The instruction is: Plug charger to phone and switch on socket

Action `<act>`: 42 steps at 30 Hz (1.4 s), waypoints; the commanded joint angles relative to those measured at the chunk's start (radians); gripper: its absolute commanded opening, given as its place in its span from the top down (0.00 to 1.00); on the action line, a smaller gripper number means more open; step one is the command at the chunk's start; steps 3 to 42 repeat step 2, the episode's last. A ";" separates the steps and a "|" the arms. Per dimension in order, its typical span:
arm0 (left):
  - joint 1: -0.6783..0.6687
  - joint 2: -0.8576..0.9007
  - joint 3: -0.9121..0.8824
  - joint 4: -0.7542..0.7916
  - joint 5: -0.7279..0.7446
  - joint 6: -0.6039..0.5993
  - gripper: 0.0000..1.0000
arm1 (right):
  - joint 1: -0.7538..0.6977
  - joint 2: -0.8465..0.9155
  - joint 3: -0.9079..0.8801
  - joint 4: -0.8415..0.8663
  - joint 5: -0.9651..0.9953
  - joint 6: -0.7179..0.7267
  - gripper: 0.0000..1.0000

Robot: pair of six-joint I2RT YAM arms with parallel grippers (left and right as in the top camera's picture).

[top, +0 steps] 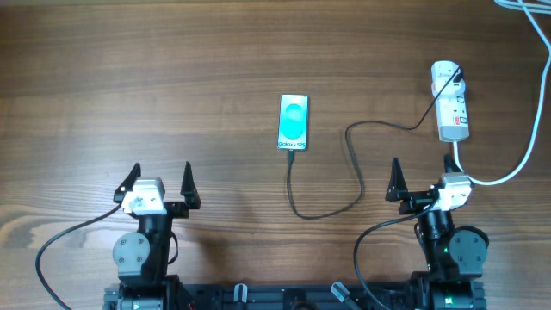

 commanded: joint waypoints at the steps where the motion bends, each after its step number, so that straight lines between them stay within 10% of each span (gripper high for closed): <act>1: 0.006 -0.011 -0.005 -0.004 0.001 0.019 0.00 | 0.006 -0.012 -0.002 0.003 0.013 0.013 0.00; 42: 0.006 -0.011 -0.005 -0.004 0.001 0.019 0.00 | 0.006 -0.012 -0.002 0.003 0.013 0.013 0.00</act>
